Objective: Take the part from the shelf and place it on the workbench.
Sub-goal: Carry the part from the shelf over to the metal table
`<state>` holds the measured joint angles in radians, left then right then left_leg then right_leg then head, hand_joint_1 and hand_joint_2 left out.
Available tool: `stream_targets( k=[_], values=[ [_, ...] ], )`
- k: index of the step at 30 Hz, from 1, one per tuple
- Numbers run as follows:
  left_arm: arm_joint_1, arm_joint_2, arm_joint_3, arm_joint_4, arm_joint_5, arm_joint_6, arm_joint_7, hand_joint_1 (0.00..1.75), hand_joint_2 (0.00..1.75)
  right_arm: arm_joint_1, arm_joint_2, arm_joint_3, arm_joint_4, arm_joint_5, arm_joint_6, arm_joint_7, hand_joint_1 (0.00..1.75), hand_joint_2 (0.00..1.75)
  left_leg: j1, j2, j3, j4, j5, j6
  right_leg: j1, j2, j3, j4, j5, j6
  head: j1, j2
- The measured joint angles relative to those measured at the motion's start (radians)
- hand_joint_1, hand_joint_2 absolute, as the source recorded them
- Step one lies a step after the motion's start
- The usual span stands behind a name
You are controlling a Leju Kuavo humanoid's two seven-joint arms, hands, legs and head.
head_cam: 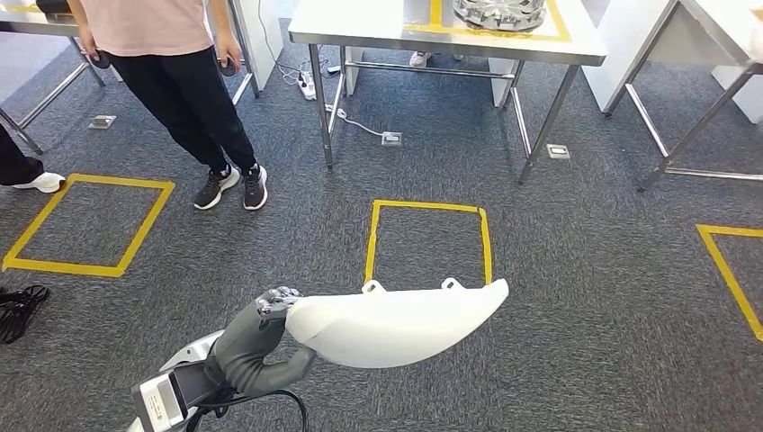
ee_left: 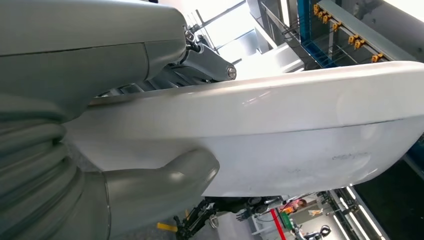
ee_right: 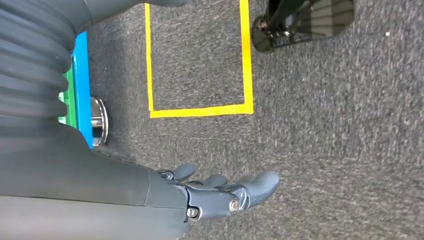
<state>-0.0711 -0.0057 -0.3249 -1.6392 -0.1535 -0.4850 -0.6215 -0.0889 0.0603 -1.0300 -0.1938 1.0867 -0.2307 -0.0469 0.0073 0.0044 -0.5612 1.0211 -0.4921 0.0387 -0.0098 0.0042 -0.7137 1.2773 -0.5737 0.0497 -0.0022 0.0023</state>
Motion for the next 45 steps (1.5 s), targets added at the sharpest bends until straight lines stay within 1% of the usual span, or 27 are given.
stream_targets(
  k=[2,4,6,9,11,13,14,15,16,17,19,20,24,26,28,29,30,31,33,34,36,37,39,40,41,44,45],
  values=[
    [-0.001,0.000,0.000,0.000,0.000,0.000,0.001,1.75,1.75,-0.001,0.000,0.000,0.000,-0.001,0.002,0.000,0.00,1.75,0.000,-0.001,0.011,0.000,-0.007,-0.005,0.000,-0.001,0.055,-0.130,0.078,-0.006,0.004,0.000],
    [-0.005,0.000,0.000,0.000,0.000,0.000,0.001,1.75,1.75,-0.003,0.000,0.000,0.000,-0.004,0.001,0.000,0.00,1.75,-0.003,-0.001,0.018,0.001,-0.015,-0.014,0.005,-0.003,0.105,-0.238,0.117,-0.017,0.006,0.000],
    [-0.012,-0.001,0.000,0.000,0.000,0.000,0.002,1.75,1.75,-0.003,0.000,0.000,0.000,-0.008,0.001,-0.001,0.00,1.75,-0.005,-0.001,0.020,-0.002,-0.021,-0.026,0.011,-0.003,0.114,-0.260,0.113,-0.030,0.006,0.000],
    [-0.027,-0.001,0.000,0.001,0.000,-0.001,0.001,1.75,1.75,-0.003,0.000,0.000,0.000,-0.014,0.002,-0.004,0.00,1.75,-0.003,-0.001,0.017,0.017,-0.038,-0.045,0.005,-0.002,0.124,-0.268,0.109,-0.050,0.002,0.000],
    [-0.035,-0.001,0.000,0.007,0.001,-0.005,-0.001,1.75,1.75,-0.003,0.000,-0.001,0.000,-0.019,0.002,-0.007,0.00,1.75,-0.002,-0.001,-0.027,0.113,-0.083,-0.052,0.002,-0.002,0.135,-0.273,0.105,-0.060,-0.005,0.000],
    [-0.038,0.001,0.000,0.016,0.003,-0.010,-0.006,1.75,1.75,-0.002,0.000,-0.002,0.000,-0.024,0.002,-0.010,0.00,1.75,-0.001,-0.001,-0.103,0.246,-0.130,-0.056,0.003,-0.002,0.144,-0.272,0.097,-0.065,-0.011,0.000],
    [-0.038,0.002,0.000,0.021,0.003,-0.012,-0.009,1.75,1.75,-0.002,0.000,-0.003,0.000,-0.026,0.002,-0.011,0.00,1.75,-0.001,-0.001,-0.129,0.282,-0.131,-0.057,0.003,-0.001,0.149,-0.272,0.093,-0.065,-0.012,0.000],
    [-0.039,0.003,0.000,0.026,0.004,-0.014,-0.012,1.75,1.75,-0.001,0.000,-0.005,0.000,-0.027,0.002,-0.011,0.00,1.75,-0.001,-0.001,-0.137,0.279,-0.112,-0.056,0.004,0.000,0.155,-0.272,0.088,-0.064,-0.014,0.000],
    [-0.040,0.004,0.000,0.030,0.005,-0.014,-0.015,1.75,1.75,0.000,0.001,-0.007,0.000,-0.028,0.002,-0.012,0.00,1.75,-0.001,-0.001,-0.124,0.237,-0.075,-0.053,0.004,0.002,0.162,-0.272,0.083,-0.062,-0.016,0.000],
    [-0.041,0.004,-0.001,0.033,0.006,-0.014,-0.018,1.75,1.75,0.000,0.001,-0.008,0.000,-0.028,0.002,-0.012,0.00,1.75,-0.001,-0.001,-0.096,0.166,-0.029,-0.049,0.004,0.003,0.171,-0.272,0.076,-0.060,-0.018,0.000],
    [-0.047,0.005,-0.001,0.039,0.007,-0.014,-0.021,1.75,1.75,-0.001,0.003,-0.012,0.000,-0.029,0.000,-0.012,0.00,1.75,-0.004,-0.002,-0.044,0.042,0.023,-0.040,0.007,0.004,0.183,-0.271,0.064,-0.050,-0.022,0.000],
    [-0.050,0.005,-0.001,0.042,0.008,-0.014,-0.022,1.75,1.75,-0.002,0.003,-0.014,0.000,-0.029,0.000,-0.012,0.00,1.75,-0.005,-0.002,-0.030,0.011,0.029,-0.034,0.008,0.005,0.186,-0.272,0.060,-0.044,-0.023,0.000],
    [-0.056,0.005,0.000,0.053,0.008,-0.014,-0.027,1.75,1.75,-0.003,0.006,-0.019,0.000,-0.030,-0.004,-0.012,0.00,1.75,-0.003,-0.007,-0.014,-0.005,0.020,-0.010,0.007,0.003,0.183,-0.243,0.058,-0.020,-0.019,0.000],
    [-0.059,0.004,0.000,0.057,0.008,-0.013,-0.029,1.75,1.75,-0.004,0.007,-0.020,0.000,-0.029,-0.005,-0.013,0.00,1.75,0.000,-0.007,-0.003,-0.007,0.014,-0.001,0.004,0.002,0.141,-0.166,0.022,-0.010,-0.013,0.000],
    [-0.060,0.004,0.000,0.062,0.008,-0.012,-0.031,1.75,1.75,-0.003,0.007,-0.021,0.000,-0.027,-0.005,-0.012,0.00,1.75,0.000,-0.006,0.003,-0.007,0.006,0.004,0.002,0.001,0.061,-0.046,-0.025,-0.002,-0.007,0.000],
    [-0.058,0.005,0.000,0.065,0.008,-0.012,-0.032,1.75,1.75,-0.001,0.007,-0.021,0.000,-0.025,-0.005,-0.011,0.00,1.75,0.000,-0.007,0.006,-0.007,0.001,0.004,0.001,0.001,0.026,-0.004,-0.033,0.001,-0.005,0.000],
    [-0.057,0.005,0.000,0.068,0.008,-0.011,-0.032,1.75,1.75,0.000,0.007,-0.021,0.000,-0.023,-0.005,-0.010,0.00,1.75,0.000,-0.008,0.011,-0.007,-0.004,0.002,0.000,0.001,0.006,0.007,-0.021,0.002,-0.002,0.000],
    [-0.055,0.005,0.000,0.070,0.008,-0.009,-0.033,1.75,1.75,0.001,0.007,-0.021,0.000,-0.020,-0.005,-0.009,0.00,1.75,0.000,-0.008,0.019,-0.006,-0.010,0.000,-0.001,0.001,0.005,-0.018,0.009,0.002,0.000,0.000],
    [-0.053,0.005,0.000,0.071,0.008,-0.005,-0.034,1.75,1.75,0.001,0.007,-0.021,0.000,-0.015,-0.005,-0.005,0.00,1.75,0.000,-0.008,0.037,-0.006,-0.025,-0.006,-0.001,-0.001,0.049,-0.146,0.099,-0.003,0.004,0.000],
    [-0.052,0.005,0.000,0.070,0.008,-0.002,-0.034,1.75,1.75,0.001,0.007,-0.021,0.000,-0.012,-0.005,-0.004,0.00,1.75,-0.001,-0.007,0.045,-0.006,-0.031,-0.010,0.001,-0.003,0.072,-0.203,0.117,-0.008,0.005,0.000],
    [-0.050,0.006,0.002,0.067,0.006,0.004,-0.034,1.75,1.75,0.000,0.007,-0.021,0.000,-0.006,-0.004,0.000,0.00,1.75,-0.002,-0.007,0.054,-0.004,-0.041,-0.023,0.006,-0.005,0.094,-0.255,0.118,-0.025,0.006,0.000],
    [-0.048,0.006,0.004,0.065,0.005,0.006,-0.034,1.75,1.75,0.000,0.007,-0.021,0.000,-0.003,-0.002,0.000,0.00,1.75,-0.004,-0.007,0.059,-0.001,-0.042,-0.031,0.008,-0.005,0.096,-0.257,0.110,-0.034,0.005,0.000],
    [-0.044,0.008,0.007,0.061,0.004,0.009,-0.034,1.75,1.75,0.000,0.007,-0.021,0.000,0.002,-0.001,0.000,0.00,1.75,-0.003,-0.007,0.064,0.014,-0.046,-0.043,0.005,-0.004,0.112,-0.261,0.119,-0.051,0.003,0.000],
    [-0.043,0.009,0.008,0.058,0.004,0.010,-0.034,1.75,1.75,-0.002,0.007,-0.021,0.000,0.004,0.000,0.001,0.00,1.75,-0.002,-0.007,0.055,0.037,-0.053,-0.048,0.004,-0.004,0.121,-0.263,0.116,-0.057,-0.001,0.000],
    [-0.042,0.011,0.009,0.057,0.004,0.012,-0.035,1.75,1.75,-0.005,0.007,-0.021,0.000,0.007,0.000,0.002,0.00,1.75,-0.001,-0.007,0.032,0.081,-0.068,-0.052,0.003,-0.004,0.129,-0.264,0.113,-0.063,-0.004,0.000],
    [-0.032,0.014,0.017,0.055,0.005,0.018,-0.038,1.75,1.75,-0.013,0.007,-0.020,0.000,0.014,-0.001,0.008,0.00,1.75,0.000,-0.007,-0.085,0.255,-0.137,-0.060,0.004,-0.002,0.145,-0.265,0.096,-0.070,-0.015,0.000],
    [-0.028,0.014,0.020,0.055,0.004,0.020,-0.039,1.75,1.75,-0.014,0.007,-0.020,0.000,0.015,-0.001,0.011,0.00,1.75,0.000,-0.007,-0.111,0.276,-0.142,-0.060,0.005,-0.002,0.151,-0.265,0.089,-0.070,-0.017,0.000]
  ],
)
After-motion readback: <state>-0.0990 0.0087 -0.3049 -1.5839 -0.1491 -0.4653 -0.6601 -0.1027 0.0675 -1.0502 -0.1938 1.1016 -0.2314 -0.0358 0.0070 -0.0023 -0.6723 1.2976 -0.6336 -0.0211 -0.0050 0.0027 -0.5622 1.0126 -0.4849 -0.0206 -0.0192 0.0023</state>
